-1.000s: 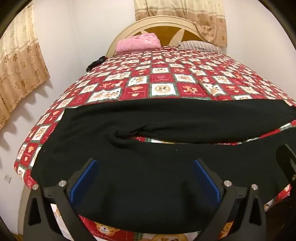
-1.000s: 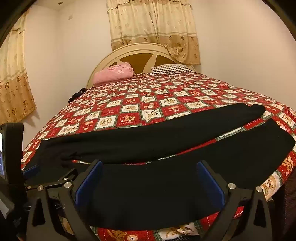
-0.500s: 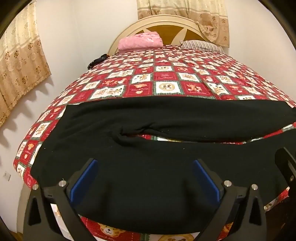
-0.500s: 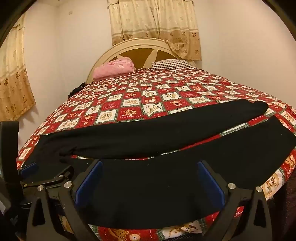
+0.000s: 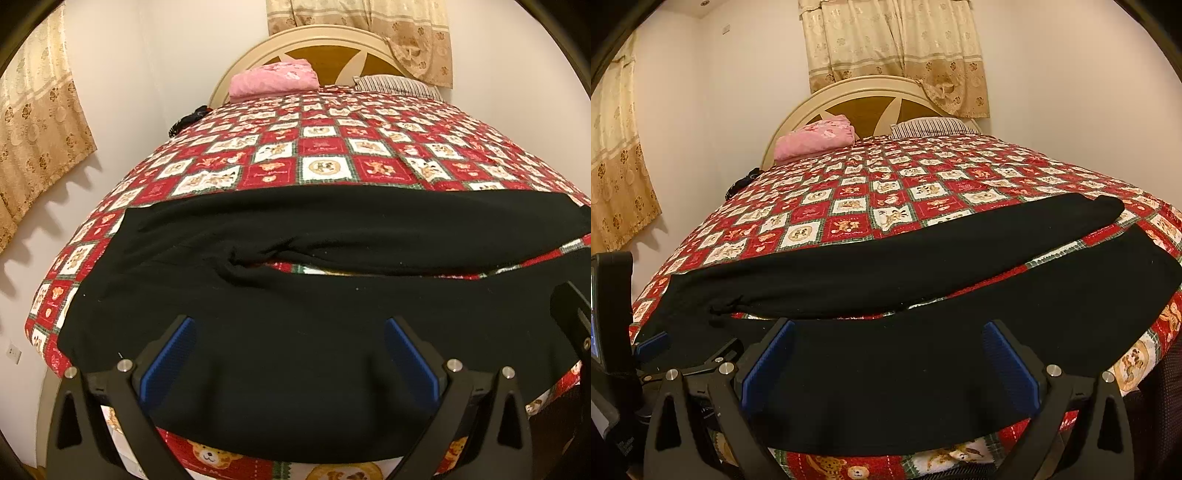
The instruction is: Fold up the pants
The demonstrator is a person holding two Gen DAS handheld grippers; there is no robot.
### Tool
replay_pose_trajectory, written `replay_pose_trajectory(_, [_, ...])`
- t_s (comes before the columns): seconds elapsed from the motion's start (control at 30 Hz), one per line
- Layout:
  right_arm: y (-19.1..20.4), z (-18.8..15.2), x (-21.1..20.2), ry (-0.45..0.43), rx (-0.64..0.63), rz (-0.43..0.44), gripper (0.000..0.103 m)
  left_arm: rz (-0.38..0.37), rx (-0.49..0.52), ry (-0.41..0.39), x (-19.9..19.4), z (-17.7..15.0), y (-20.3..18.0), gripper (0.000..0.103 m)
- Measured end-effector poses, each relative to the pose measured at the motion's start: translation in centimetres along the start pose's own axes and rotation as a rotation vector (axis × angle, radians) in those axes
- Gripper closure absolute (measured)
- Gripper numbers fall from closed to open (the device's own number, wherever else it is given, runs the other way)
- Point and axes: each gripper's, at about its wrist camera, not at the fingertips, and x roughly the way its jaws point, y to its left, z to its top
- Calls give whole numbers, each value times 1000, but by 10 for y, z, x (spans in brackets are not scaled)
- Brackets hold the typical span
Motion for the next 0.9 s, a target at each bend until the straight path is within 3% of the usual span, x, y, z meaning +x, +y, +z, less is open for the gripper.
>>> replay_pose_trajectory(0.9, [-2, -1, 2, 14, 13, -1, 1, -4, -7, 11, 2, -4, -1, 0])
